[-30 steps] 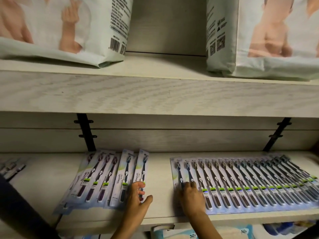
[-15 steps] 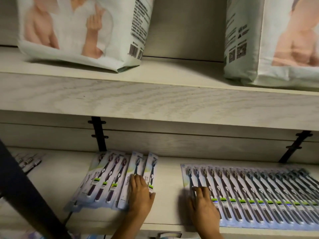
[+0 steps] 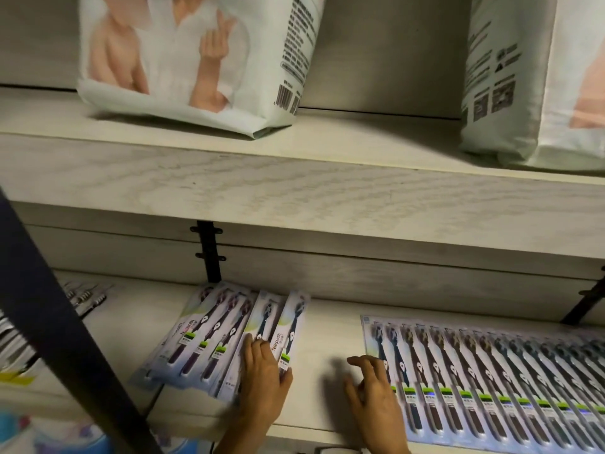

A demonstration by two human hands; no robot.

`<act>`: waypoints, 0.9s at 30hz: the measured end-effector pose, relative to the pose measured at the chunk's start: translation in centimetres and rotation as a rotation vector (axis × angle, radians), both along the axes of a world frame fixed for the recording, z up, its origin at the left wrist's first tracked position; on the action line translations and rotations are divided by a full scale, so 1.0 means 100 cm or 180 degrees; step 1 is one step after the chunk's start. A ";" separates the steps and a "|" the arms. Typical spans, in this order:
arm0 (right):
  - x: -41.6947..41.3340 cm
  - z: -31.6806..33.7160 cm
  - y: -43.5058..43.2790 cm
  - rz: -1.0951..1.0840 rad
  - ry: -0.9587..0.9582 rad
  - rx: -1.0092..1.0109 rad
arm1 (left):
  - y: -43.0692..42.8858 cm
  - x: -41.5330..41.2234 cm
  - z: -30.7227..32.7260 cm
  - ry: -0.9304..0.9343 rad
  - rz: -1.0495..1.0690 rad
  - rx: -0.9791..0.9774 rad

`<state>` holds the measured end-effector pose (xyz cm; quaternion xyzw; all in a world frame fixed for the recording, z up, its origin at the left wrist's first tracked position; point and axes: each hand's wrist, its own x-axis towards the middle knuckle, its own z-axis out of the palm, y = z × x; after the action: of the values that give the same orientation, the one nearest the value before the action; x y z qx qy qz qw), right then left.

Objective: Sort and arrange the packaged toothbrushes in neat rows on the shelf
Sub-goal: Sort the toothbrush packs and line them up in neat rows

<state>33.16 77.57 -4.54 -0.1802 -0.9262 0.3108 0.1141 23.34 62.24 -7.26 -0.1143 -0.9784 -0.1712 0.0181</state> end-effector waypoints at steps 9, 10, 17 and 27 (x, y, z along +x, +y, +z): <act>-0.025 0.012 -0.020 -0.0089 0.0090 -0.3103 | 0.023 0.040 0.018 0.0706 -0.0971 0.1852; -0.024 0.013 -0.020 -0.0095 0.0165 -0.3110 | 0.023 0.043 0.017 0.0610 -0.1076 0.1889; -0.010 0.006 0.000 -0.0537 0.0309 -0.3189 | -0.004 0.022 0.014 0.0319 -0.0883 0.0734; 0.000 0.009 0.004 -0.0382 0.0241 -0.3313 | -0.022 -0.009 0.002 0.0183 -0.0620 -0.1091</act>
<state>33.14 77.92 -3.61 -0.2544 -0.6325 0.7291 0.0605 22.46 60.05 -7.02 -0.2146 -0.9766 0.0002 0.0097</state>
